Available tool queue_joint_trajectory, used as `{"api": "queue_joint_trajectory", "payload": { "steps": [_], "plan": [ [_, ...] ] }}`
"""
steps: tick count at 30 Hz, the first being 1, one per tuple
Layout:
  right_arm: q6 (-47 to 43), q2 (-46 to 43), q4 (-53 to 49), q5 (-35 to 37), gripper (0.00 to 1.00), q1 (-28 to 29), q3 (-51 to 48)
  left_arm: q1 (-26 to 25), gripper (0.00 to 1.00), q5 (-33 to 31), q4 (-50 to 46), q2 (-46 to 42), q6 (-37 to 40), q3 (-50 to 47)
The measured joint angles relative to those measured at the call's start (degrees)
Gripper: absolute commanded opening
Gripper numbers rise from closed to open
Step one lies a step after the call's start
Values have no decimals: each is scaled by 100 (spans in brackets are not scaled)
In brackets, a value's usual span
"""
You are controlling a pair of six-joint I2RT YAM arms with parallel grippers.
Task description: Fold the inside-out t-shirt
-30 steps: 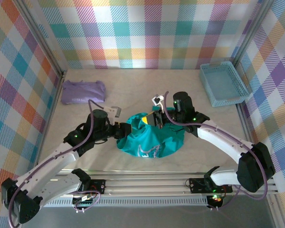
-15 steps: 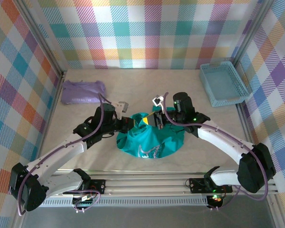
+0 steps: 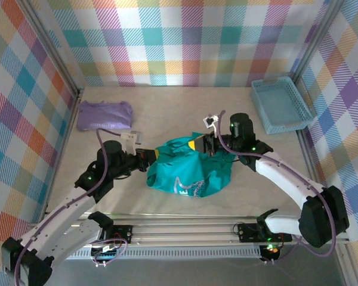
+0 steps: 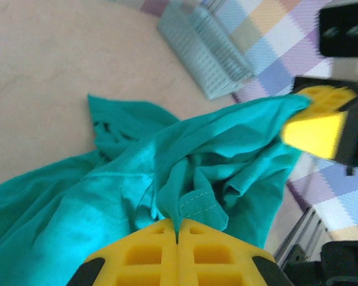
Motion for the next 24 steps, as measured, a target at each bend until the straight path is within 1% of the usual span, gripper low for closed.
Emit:
{"api": "queue_joint_trajectory", "payload": {
  "steps": [2, 5, 7, 8, 11, 14, 19, 24],
  "plan": [
    [131, 33, 181, -155, 0, 2, -57, 0, 39, -83, -136, 138, 109, 0],
    [273, 92, 389, -323, 0, 17, -63, -33, 51, -216, -328, 190, 273, 0],
    [323, 133, 490, -409, 0, 17, -66, -131, 61, -398, -378, 160, 361, 2],
    [350, 151, 529, -442, 0, 17, -66, -186, 62, -503, -413, 136, 411, 2],
    [407, 173, 595, -490, 0, 17, -66, -474, 62, -802, -509, 111, 544, 66],
    [407, 173, 612, -507, 0, 20, -66, -774, 58, -933, -595, 306, 721, 321],
    [407, 173, 610, -507, 0, 24, -66, -1235, 51, -1132, -610, 887, 1121, 820],
    [404, 173, 605, -507, 0, 55, -66, -1368, 48, -1213, -638, 1491, 1443, 1110]
  ]
}}
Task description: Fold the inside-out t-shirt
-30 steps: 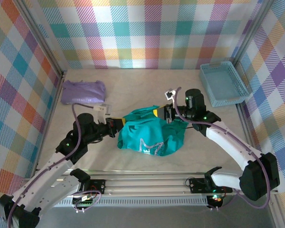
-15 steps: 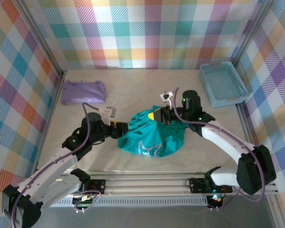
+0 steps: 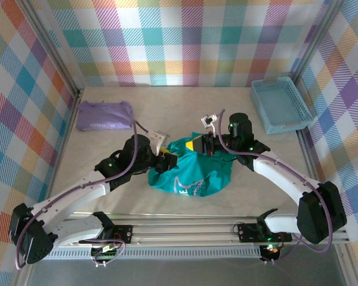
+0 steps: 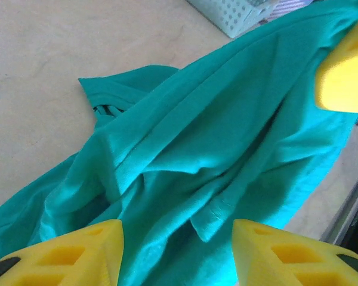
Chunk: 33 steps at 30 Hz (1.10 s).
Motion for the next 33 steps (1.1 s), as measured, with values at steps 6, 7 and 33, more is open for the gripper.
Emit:
{"api": "queue_joint_trajectory", "payload": {
  "steps": [6, 7, 33],
  "plan": [
    [-44, 0, -90, 0, 0, 2, 0, 0, 32, -103, 9, 470, 221, 184],
    [-72, 0, -127, 2, 0, 2, 0, 0, 30, -103, 17, 501, 234, 201],
    [-1290, 505, -2835, 2127, 40, 66, 1270, 354, 0, 1460, 590, -699, -1080, -15]
  ]
}}
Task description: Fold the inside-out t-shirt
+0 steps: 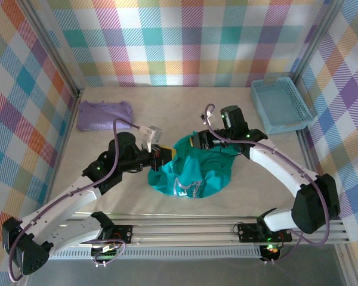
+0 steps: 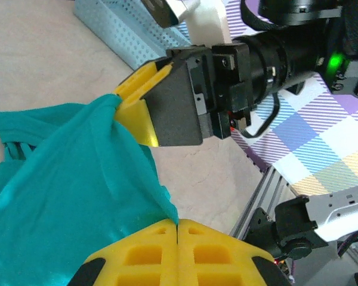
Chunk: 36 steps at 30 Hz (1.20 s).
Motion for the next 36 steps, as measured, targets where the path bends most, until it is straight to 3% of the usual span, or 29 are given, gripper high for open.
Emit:
{"api": "queue_joint_trajectory", "payload": {
  "steps": [3, 10, 17, 30, 36],
  "plan": [
    [-216, -306, -284, 254, 47, 20, -96, 13, 0, 17, 4, 136, -118, 0],
    [-601, -1661, -151, 81, 44, 494, -861, 101, 0, 2, 0, 273, -227, 0],
    [-691, -1508, 221, 63, 42, 1266, -1246, 127, 0, -9, -4, 286, -243, 0],
    [-601, -673, 970, 1534, 48, 1687, -1248, 153, 0, -4, -24, 293, -245, 0],
    [-608, -533, 1235, 1958, 40, 1867, -1248, 153, 0, -4, -24, 293, -251, 0]
  ]
}}
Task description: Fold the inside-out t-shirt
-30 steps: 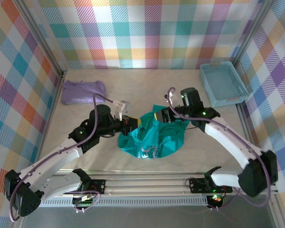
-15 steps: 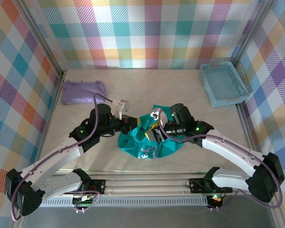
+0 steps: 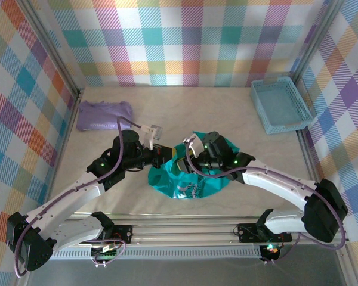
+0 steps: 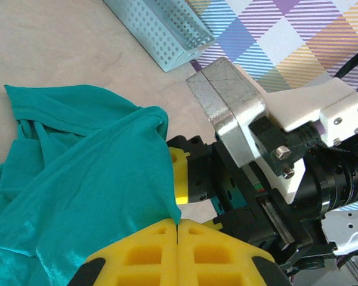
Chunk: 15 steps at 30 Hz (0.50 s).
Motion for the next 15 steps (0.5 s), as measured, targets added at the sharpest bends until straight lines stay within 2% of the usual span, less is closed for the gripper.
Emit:
{"api": "queue_joint_trajectory", "payload": {
  "steps": [1, 5, 7, 15],
  "plan": [
    [7, 4, 20, 46, 36, 22, 0, 0, 0, 0, 0, 0, -11, 0],
    [2, -11, 181, 256, 10, 66, 0, 0, 0, -4, 0, 0, -35, 0],
    [-2, -87, 192, 385, 2, 66, -13, 0, 0, -31, 0, 0, -48, 0],
    [-81, -752, -175, 658, 0, 63, -31, 48, 0, -354, -48, 0, -125, 7]
  ]
}}
